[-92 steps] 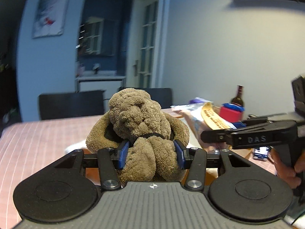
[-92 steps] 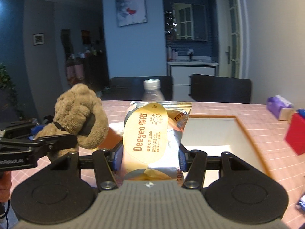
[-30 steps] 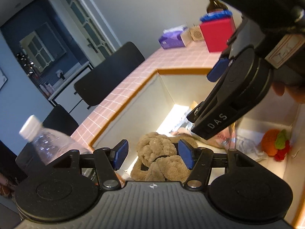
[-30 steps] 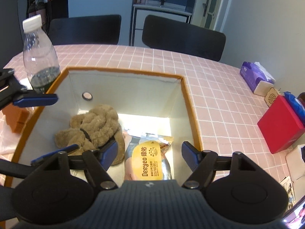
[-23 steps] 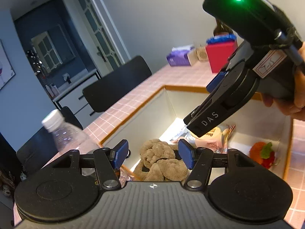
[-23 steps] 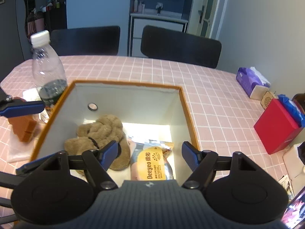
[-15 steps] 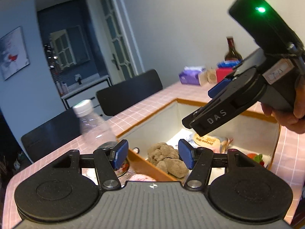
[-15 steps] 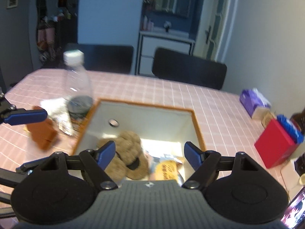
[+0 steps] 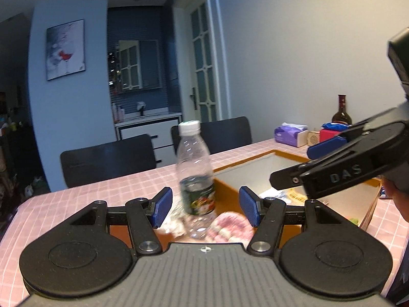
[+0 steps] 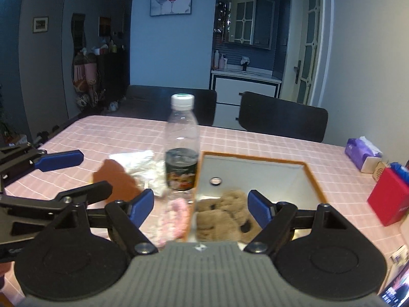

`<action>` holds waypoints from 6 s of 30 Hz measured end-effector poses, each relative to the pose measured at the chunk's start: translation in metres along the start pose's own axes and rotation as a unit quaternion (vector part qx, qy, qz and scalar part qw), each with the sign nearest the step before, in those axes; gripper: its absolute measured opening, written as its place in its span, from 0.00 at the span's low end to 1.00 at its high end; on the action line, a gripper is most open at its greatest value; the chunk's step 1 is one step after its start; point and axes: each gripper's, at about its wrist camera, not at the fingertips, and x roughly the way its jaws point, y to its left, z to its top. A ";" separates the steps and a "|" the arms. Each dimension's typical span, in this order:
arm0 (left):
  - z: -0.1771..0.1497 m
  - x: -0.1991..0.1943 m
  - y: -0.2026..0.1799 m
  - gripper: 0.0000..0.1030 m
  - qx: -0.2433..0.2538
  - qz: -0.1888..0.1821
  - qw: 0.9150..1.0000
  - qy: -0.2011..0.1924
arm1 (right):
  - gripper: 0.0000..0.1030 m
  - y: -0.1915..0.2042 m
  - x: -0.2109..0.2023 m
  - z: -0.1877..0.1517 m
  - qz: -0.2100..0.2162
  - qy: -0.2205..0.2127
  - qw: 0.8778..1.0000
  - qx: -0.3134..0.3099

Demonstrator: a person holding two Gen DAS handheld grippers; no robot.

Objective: Organize soft objects
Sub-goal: 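Withdraw both tools from the box back over the table, then close the right tool on the pink-and-white crocheted hat, then grasp the brown bear-shaped sponge with the left tool while the right tool lifts the hat, then lift the sponge and hat and carry both toward the orange box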

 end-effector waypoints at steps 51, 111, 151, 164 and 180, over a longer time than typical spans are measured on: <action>-0.089 0.040 0.084 0.64 -0.085 0.031 0.985 0.147 | 0.00 0.122 0.142 -0.089 -0.100 0.024 0.978 -0.181; -0.080 0.049 0.099 0.61 -0.163 0.071 0.971 0.159 | 0.07 0.086 0.120 -0.078 0.058 -0.005 0.984 0.169; -0.075 0.111 0.115 0.93 -0.344 0.127 0.909 0.200 | 0.27 0.067 0.164 -0.072 0.030 0.069 0.984 0.162; -0.075 0.089 0.118 0.70 -0.316 0.099 0.927 0.178 | 0.24 0.051 0.149 -0.068 0.043 0.053 0.984 0.168; -0.040 0.007 0.125 0.70 -0.284 0.043 0.952 0.108 | 0.23 0.051 0.093 -0.052 0.049 -0.002 0.988 0.146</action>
